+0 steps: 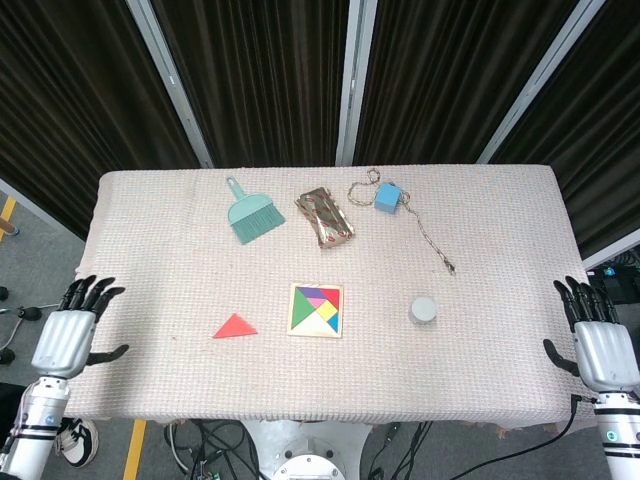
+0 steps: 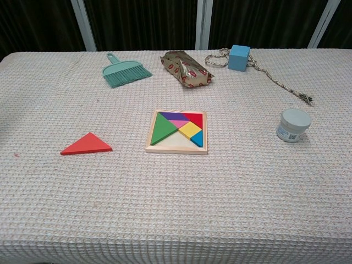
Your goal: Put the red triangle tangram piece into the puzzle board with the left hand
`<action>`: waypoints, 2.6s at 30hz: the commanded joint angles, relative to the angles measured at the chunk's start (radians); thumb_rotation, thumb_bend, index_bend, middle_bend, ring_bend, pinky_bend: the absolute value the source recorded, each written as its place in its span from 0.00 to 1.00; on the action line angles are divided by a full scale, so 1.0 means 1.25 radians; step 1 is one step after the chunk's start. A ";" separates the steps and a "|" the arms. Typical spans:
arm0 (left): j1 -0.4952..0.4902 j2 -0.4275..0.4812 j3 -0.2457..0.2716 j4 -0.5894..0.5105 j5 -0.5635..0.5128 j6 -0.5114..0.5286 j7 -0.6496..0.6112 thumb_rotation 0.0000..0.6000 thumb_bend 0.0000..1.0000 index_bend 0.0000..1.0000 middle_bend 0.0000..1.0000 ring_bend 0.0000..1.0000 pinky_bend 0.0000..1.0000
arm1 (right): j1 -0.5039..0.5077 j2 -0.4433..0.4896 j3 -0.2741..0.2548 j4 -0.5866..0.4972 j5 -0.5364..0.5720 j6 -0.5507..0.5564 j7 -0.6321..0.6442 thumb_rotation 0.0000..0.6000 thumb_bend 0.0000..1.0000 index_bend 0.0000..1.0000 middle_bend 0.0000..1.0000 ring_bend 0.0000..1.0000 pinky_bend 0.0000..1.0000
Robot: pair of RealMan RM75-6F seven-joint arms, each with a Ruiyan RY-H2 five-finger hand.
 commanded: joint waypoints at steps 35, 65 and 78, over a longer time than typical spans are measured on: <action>-0.217 -0.320 -0.063 0.041 -0.348 -0.236 0.210 1.00 0.07 0.19 0.10 0.00 0.06 | -0.001 0.009 0.008 0.058 0.015 -0.014 0.071 1.00 0.21 0.00 0.00 0.00 0.00; -0.256 -0.379 -0.068 0.099 -0.390 -0.201 0.237 1.00 0.19 0.29 0.11 0.00 0.06 | -0.004 0.003 0.006 0.071 0.023 -0.021 0.077 1.00 0.21 0.00 0.00 0.00 0.00; -0.261 -0.381 -0.066 0.100 -0.403 -0.202 0.232 1.00 0.20 0.34 0.12 0.00 0.07 | -0.003 0.001 0.005 0.076 0.023 -0.024 0.078 1.00 0.21 0.00 0.00 0.00 0.00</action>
